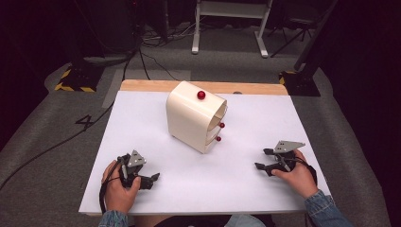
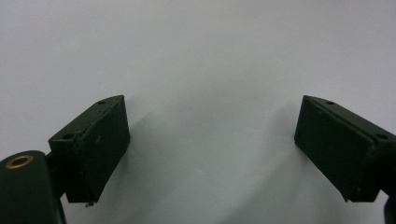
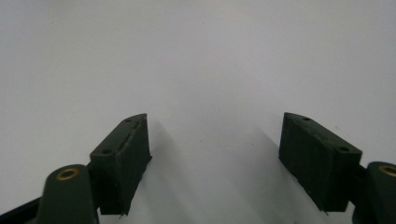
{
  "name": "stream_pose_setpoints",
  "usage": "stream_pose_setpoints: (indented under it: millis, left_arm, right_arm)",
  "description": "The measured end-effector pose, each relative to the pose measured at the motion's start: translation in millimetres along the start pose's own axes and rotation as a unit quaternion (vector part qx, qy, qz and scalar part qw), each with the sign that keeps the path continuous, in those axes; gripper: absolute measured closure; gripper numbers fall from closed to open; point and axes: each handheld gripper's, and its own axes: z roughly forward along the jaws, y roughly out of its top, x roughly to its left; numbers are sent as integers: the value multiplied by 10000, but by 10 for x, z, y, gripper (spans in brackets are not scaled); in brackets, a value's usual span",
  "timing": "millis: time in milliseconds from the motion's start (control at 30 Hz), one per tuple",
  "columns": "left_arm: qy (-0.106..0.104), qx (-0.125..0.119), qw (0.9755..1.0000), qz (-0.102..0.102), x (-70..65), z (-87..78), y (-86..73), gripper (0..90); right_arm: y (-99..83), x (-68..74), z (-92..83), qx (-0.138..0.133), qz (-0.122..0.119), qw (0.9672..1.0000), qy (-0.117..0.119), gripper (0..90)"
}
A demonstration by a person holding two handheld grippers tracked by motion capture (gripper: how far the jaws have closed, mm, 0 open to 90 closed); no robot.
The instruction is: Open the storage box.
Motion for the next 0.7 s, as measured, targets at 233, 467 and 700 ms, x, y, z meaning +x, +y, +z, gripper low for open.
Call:
stream_pose_setpoints:
  millis: [233, 467, 700]
  left_arm:
    - [-9, -7, 10000, -3, -2, 1, -2, 106]
    - [-12, -3, 10000, -2, -1, 1, -2, 106]
    - [-10, 1, 10000, -2, 0, 0, -1, 106]
  right_arm:
    - [29, 21, -50, -69, 101, 9997, 230, 338]
    - [121, 50, -155, -336, 88, 9990, 264, 365]
    - [311, 87, -370, -922, 75, 9954, 267, 379]
